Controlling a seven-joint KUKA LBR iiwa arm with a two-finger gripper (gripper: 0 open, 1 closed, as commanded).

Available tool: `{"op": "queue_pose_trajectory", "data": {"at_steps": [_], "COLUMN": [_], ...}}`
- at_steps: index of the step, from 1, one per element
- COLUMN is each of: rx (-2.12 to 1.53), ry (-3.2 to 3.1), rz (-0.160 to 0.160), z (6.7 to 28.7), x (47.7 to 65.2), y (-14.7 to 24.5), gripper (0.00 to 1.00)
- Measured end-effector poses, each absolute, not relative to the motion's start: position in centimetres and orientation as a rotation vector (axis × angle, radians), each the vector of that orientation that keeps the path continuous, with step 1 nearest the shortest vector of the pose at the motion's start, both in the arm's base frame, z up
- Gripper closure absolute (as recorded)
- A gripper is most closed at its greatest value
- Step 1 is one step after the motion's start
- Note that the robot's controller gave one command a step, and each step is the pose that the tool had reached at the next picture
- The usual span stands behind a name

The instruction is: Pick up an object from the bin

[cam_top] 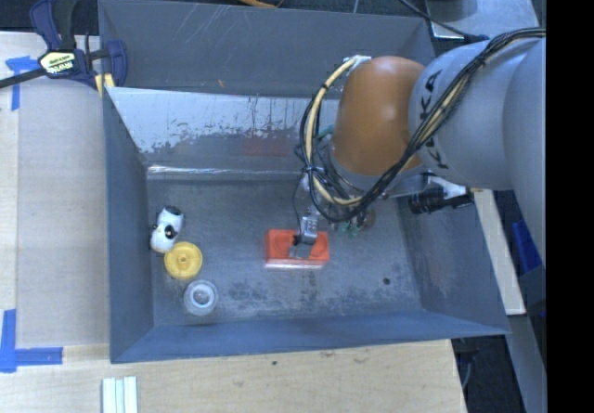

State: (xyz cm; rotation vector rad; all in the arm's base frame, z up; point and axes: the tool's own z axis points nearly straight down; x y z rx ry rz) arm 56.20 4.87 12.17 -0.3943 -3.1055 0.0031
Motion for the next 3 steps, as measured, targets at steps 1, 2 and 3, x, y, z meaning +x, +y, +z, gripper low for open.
{"op": "queue_pose_trajectory", "data": {"at_steps": [1,2,3], "rx": [-0.395,-0.376,-0.694], "ry": [-3.111,-3.123,-3.065], "rz": [0.001,0.001,0.000], "z": [12.4,24.4,21.3], "x": [56.4,56.9,57.5], "y": [4.9,0.7,5.5], "gripper": [1.00,1.00,1.00]}}
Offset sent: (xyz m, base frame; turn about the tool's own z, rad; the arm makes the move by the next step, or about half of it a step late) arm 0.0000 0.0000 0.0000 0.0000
